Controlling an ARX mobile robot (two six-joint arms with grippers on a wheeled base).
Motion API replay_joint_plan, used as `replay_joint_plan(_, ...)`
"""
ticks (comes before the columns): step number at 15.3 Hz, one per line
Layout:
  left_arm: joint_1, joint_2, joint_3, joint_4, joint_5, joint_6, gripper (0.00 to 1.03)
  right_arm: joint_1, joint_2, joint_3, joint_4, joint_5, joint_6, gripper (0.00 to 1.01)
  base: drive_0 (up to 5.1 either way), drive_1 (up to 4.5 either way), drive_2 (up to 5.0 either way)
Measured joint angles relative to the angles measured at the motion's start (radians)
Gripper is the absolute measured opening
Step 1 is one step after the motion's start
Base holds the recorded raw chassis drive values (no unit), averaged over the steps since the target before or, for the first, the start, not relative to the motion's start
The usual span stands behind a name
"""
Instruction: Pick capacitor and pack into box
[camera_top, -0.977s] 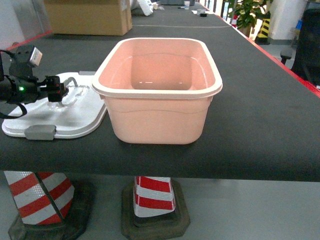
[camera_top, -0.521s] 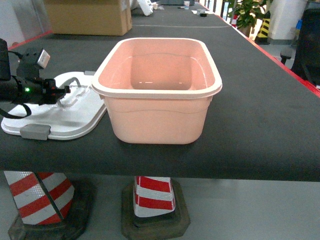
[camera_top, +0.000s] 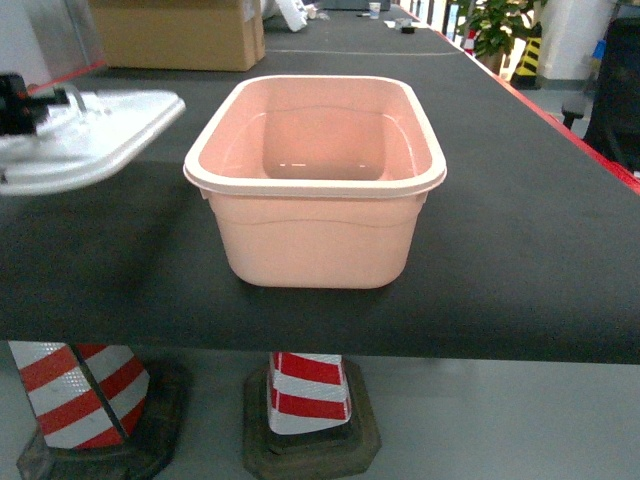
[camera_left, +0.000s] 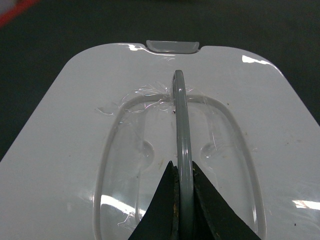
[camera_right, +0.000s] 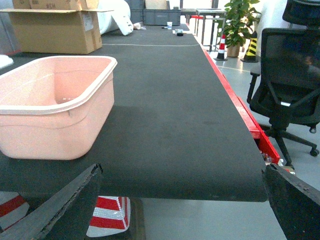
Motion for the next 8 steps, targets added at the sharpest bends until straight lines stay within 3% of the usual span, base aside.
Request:
replay_joint_plan(2, -0.007, -0.119, -0.019, 0.018, -0.051, -0.027, 0.02, 0.0, 0.0, 0.0, 0.0, 0.0, 0.0, 0.98, 0.0, 0.0, 0.0)
replay_joint_plan(4, -0.049, -0.209, -0.05, -0.002, -0.076, -0.056, 0.02, 0.0, 0.0, 0.0, 0.0, 0.0, 0.0, 0.98, 0.0, 0.0, 0.0)
replay_joint_plan(7, -0.167, -0.269, -0.106, -0.011, -0.126, -0.086, 0.02, 0.0, 0.0, 0.0, 0.0, 0.0, 0.0, 0.98, 0.0, 0.0, 0.0)
replay_joint_plan(8, -0.268, -0.281, -0.14, -0.023, -0.196, -0.113, 0.02, 0.0, 0.0, 0.0, 0.0, 0.0, 0.0, 0.98, 0.0, 0.0, 0.0)
